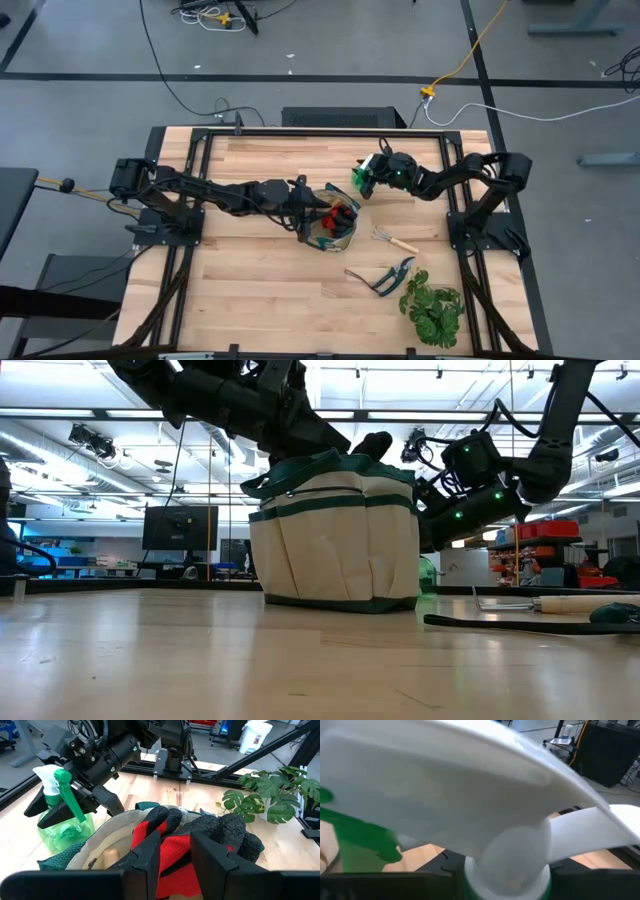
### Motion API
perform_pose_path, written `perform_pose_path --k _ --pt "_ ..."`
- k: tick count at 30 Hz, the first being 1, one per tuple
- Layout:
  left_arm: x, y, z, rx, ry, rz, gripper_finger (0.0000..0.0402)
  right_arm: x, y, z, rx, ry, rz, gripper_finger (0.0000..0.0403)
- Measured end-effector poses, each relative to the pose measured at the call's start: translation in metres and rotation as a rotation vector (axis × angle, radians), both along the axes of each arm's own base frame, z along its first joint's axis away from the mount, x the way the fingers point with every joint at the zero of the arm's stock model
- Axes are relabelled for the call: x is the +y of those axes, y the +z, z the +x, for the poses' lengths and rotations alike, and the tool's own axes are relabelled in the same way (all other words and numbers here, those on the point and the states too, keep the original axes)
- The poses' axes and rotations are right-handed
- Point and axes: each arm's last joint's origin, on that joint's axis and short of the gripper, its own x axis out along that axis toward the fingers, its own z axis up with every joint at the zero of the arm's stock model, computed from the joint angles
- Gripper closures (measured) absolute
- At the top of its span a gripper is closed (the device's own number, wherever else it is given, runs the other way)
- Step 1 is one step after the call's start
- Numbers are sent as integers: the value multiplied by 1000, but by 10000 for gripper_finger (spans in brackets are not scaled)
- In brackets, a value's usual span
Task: Pick & Place Garden tools in Gardening bag
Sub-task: Put the green spray bottle into the green gardening bag
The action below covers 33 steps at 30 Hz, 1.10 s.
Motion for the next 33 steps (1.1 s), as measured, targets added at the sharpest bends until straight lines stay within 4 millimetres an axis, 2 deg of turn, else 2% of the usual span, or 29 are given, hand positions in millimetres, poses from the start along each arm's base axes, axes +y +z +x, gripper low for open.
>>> perform_pose_path --k 9,14,29,33 --pt "0 -1 0 12 1 -1 290 0 1 0 -25 6 30 265" --pt "0 -1 0 12 1 -1 290 1 11 -1 -60 5 15 265" --pt "0 0 0 5 1 -1 290 14 70 -22 -188 24 21 265" --pt "0 0 0 0 1 -1 290 23 86 -24 -252 103 26 265"
